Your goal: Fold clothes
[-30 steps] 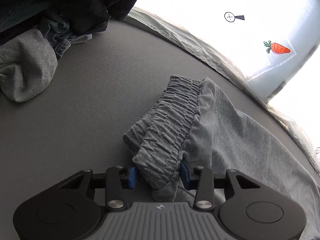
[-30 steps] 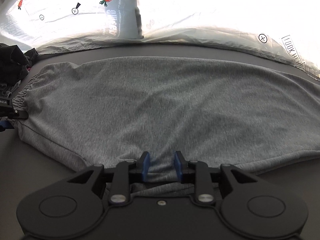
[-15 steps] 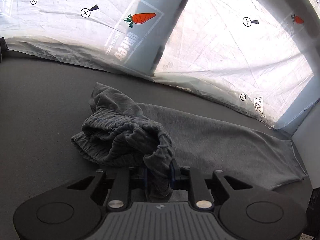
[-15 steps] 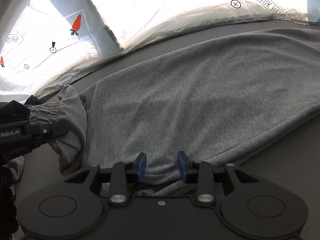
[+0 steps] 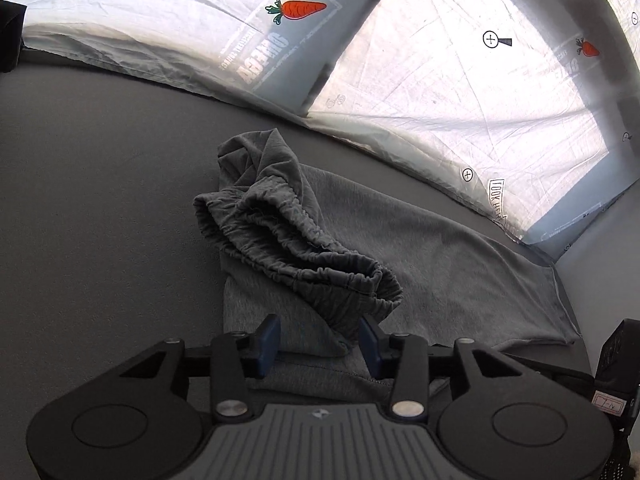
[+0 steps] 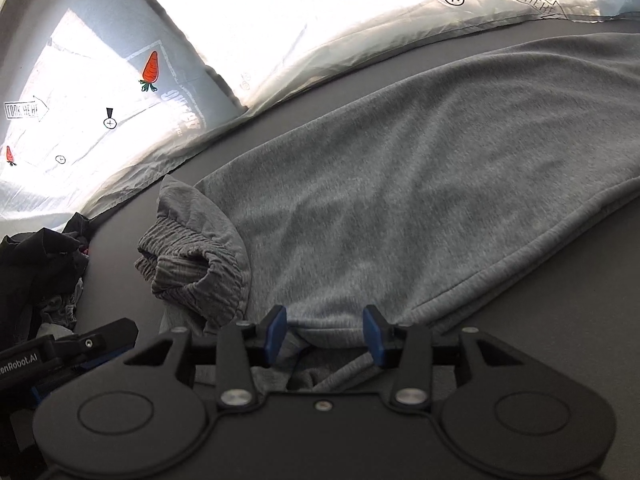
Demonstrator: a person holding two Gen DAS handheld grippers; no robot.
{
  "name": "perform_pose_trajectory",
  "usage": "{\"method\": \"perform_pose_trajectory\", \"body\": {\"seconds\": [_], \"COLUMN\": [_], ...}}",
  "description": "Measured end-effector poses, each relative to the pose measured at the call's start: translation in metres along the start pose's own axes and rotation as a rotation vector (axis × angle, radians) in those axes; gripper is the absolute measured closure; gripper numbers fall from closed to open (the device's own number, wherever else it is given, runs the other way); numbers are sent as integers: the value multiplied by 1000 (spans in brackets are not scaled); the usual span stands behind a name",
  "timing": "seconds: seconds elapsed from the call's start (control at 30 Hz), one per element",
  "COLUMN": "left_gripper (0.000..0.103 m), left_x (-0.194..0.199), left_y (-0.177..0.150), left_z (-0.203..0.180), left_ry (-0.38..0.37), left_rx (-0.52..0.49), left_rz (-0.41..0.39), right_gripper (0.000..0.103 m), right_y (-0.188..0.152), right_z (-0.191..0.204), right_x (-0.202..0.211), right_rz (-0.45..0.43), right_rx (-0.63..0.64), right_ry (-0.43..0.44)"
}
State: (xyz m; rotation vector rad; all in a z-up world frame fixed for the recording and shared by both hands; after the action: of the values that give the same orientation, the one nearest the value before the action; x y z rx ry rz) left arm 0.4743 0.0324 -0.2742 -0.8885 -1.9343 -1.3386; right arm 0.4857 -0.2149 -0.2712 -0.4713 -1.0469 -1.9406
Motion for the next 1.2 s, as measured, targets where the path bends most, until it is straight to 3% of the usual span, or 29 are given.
{"method": "perform_pose_trajectory", "body": {"seconds": [0.17,0.73,0.9,1.07,1.13,1.17,1.2], "left_gripper": [59,58,58,54,52,50,50], "left_x": [-16,-39,-42,-41,-41,-41,-41], "left_y": [3,1,5,3,3,3,3], "left_z": [36,46,43,43,43,43,43], "left_ry": [120,149,172,156,144,140,138], "left_rx": [56,129,122,115,120,123,129], "left_rz": [41,118,151,151,153,154,156], "right_gripper": [53,41,30,26,29,40,59], "right_y": [9,1,2,9,12,13,14], "right_z": [37,99,111,106,103,101,101], "right_x": [-7,-65,-79,-88,-89,-89,-88], "right_rz": [-17,74,114,138,146,150,151], "right_rx": [104,640,788,779,750,734,709], "right_ry": [26,-136,-138,-111,-73,-50,-19]}}
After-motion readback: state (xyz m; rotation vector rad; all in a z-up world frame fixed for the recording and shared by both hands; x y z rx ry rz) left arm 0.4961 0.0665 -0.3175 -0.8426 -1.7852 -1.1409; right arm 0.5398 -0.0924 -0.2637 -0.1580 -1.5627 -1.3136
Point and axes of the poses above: each gripper's, at about its wrist camera, not at the fingertips, and x roughly against the way its jaws point, z to its left, y to its top, the point moved 5 cm from there along -x, roughly the way its jaws point, and after that the axes turned 10 degrees about y, right-handed, at the moved point
